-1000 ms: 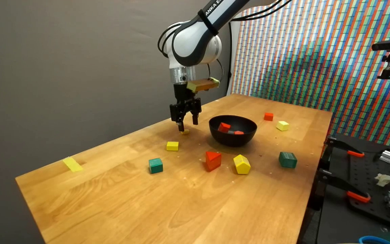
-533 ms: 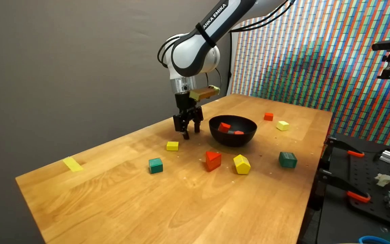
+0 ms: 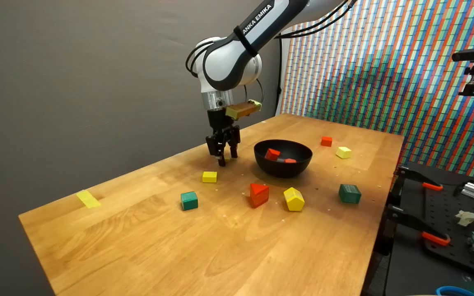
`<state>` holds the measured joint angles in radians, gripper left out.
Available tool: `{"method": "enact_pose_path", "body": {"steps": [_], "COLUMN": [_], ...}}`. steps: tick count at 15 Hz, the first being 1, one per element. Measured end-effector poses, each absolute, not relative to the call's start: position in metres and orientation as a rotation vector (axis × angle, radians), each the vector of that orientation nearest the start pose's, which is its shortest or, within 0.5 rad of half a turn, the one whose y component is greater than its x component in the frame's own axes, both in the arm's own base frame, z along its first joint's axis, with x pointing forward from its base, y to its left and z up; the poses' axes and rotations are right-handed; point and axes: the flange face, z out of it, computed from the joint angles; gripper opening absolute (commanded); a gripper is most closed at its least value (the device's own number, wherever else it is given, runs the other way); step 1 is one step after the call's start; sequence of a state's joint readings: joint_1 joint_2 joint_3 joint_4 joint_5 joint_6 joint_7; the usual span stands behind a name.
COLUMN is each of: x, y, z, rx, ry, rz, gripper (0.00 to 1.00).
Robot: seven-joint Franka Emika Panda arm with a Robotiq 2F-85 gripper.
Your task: Pick up all the blocks from the table and put them in the black bowl.
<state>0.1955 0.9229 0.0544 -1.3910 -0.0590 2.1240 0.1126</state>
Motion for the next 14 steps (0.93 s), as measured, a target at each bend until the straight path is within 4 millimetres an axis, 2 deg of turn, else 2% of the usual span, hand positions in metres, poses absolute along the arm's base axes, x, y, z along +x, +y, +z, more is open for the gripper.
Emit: {"method": "enact_pose_path", "body": {"steps": [1, 2, 3, 7, 11, 14], "x": [0.689, 0.690, 0.690, 0.690, 0.690, 0.686], "y": [0.166, 0.167, 0.169, 0.183, 0.189, 0.184], "z": [0.136, 0.135, 0.135, 0.141, 0.146, 0.171], "rx": [-3.162, -3.166, -3.169, -3.188, -3.214, -3.208], "ry": [-0.259, -0.272, -0.285, -0.367, -0.445, -0.496], "rz": [0.290, 0.293, 0.299, 0.299, 0.281, 0.329], "gripper": [0.70, 0.47, 0.45, 0.12, 0.14, 0.14]}}
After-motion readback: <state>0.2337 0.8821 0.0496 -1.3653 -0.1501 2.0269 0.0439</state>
